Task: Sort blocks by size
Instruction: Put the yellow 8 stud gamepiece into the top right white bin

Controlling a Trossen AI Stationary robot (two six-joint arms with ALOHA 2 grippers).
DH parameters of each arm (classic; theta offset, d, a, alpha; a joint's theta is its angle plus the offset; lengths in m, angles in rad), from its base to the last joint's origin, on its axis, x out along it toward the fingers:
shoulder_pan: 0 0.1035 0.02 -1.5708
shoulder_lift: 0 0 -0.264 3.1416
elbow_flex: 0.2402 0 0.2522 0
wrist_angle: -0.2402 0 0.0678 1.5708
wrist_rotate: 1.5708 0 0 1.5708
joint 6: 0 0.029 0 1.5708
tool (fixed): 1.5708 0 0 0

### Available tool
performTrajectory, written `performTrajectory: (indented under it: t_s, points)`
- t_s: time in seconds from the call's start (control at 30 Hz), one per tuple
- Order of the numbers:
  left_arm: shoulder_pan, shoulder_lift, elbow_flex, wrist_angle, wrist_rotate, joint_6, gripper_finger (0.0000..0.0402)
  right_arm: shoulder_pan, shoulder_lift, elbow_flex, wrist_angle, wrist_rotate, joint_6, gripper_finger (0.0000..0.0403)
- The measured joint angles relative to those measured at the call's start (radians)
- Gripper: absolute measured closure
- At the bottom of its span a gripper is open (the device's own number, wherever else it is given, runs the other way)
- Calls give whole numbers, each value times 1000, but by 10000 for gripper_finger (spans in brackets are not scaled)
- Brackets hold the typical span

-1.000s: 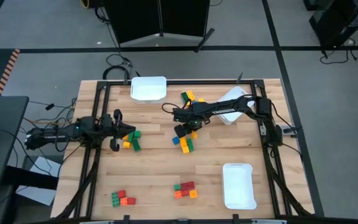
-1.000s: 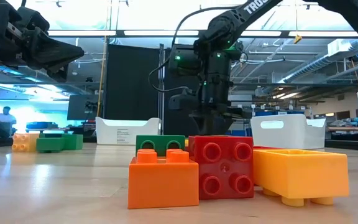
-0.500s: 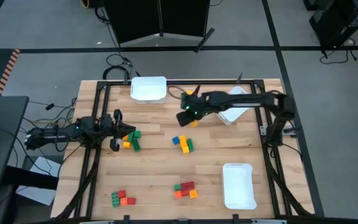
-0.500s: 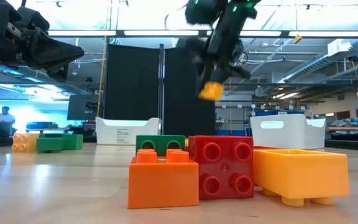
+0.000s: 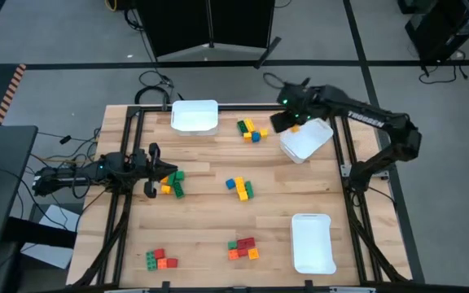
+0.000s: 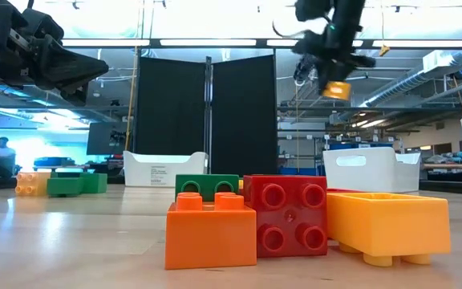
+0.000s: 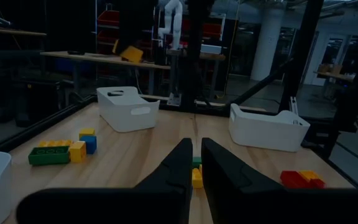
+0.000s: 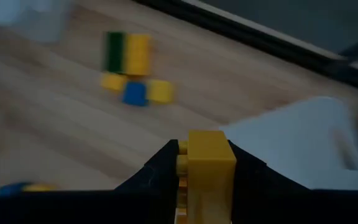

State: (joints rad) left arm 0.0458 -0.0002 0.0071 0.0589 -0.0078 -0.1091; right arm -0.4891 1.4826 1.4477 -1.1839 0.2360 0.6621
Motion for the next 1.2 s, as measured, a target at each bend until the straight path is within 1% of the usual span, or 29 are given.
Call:
performTrajectory:
  t_s: [0.13, 0.2, 0.3, 0.37, 0.47, 0.63, 0.87, 0.97, 1.07, 1.2]
  points:
    - [0, 0, 0, 0, 0, 0, 357, -124, -44, -131, 33, -74, -99, 298]
    - [0, 0, 0, 0, 0, 0, 357, -177, -70, -220, 80, -91, -135, 298]
    - [0, 0, 0, 0, 0, 0, 357, -247, -99, -341, 180, -167, -184, 298]
    - [0, 0, 0, 0, 0, 0, 357, -283, -102, -398, 234, -208, -212, 298]
    - [0, 0, 0, 0, 0, 0, 357, -320, -78, -450, 270, -228, -257, 298]
    - [0, 0, 0, 0, 0, 0, 357, -348, -2, -493, 298, -238, -321, 298]
    - [0, 0, 0, 0, 0, 0, 357, -353, 82, -509, 372, -259, -348, 289]
    - [0, 0, 0, 0, 0, 0, 357, -352, 106, -509, 378, -258, -350, 281]
    - [0, 0, 0, 0, 0, 0, 357, -352, 125, -509, 391, -234, -374, 274]
    - [0, 0, 0, 0, 0, 0, 357, -352, 141, -509, 414, -232, -407, 272]
